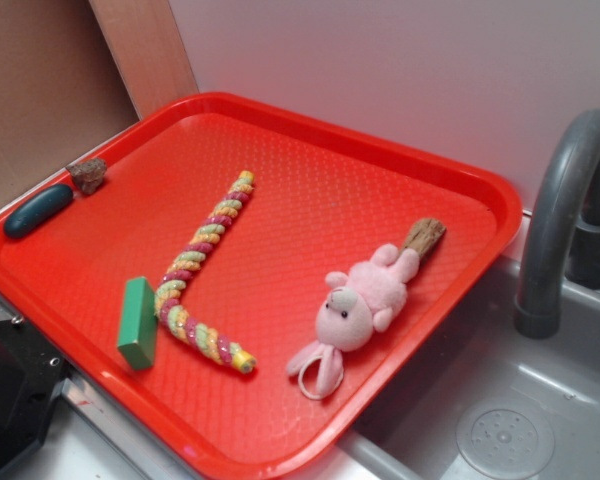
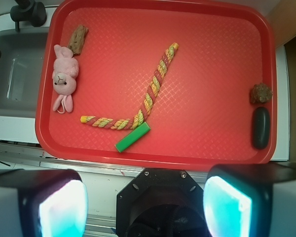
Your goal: Grab the rock.
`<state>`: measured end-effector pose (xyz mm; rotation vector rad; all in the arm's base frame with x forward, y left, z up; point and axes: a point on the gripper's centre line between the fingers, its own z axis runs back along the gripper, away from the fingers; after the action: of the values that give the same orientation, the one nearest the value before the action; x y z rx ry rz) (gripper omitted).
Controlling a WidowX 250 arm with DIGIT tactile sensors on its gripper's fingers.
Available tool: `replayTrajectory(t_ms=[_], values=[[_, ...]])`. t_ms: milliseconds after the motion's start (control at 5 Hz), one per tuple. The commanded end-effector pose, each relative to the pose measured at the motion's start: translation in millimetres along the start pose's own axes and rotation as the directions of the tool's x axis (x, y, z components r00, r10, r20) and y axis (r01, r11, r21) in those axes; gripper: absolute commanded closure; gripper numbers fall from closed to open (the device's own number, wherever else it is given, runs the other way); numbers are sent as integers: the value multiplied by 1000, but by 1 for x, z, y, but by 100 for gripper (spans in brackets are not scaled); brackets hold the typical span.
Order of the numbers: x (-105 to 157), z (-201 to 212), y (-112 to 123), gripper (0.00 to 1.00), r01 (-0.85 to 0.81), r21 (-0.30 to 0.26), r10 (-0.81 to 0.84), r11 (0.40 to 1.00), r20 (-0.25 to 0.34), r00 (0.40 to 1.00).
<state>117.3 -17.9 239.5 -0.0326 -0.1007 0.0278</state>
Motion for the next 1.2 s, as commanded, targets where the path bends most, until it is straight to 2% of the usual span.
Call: replayTrajectory(t_ms=[0, 200, 400, 600, 800, 1000], values=[[0, 0, 0, 0, 0, 0, 0, 1000, 0, 1000], [13, -18, 22, 0, -56, 60, 56, 997, 5, 998], [29, -32, 37, 0, -73, 68, 73, 995, 11, 997], [46, -50, 65, 0, -92, 135, 90, 987, 20, 996], [57, -84, 105, 0, -108, 134, 111, 985, -13, 994], [57, -119, 144, 0, -68, 71, 71, 995, -32, 997]])
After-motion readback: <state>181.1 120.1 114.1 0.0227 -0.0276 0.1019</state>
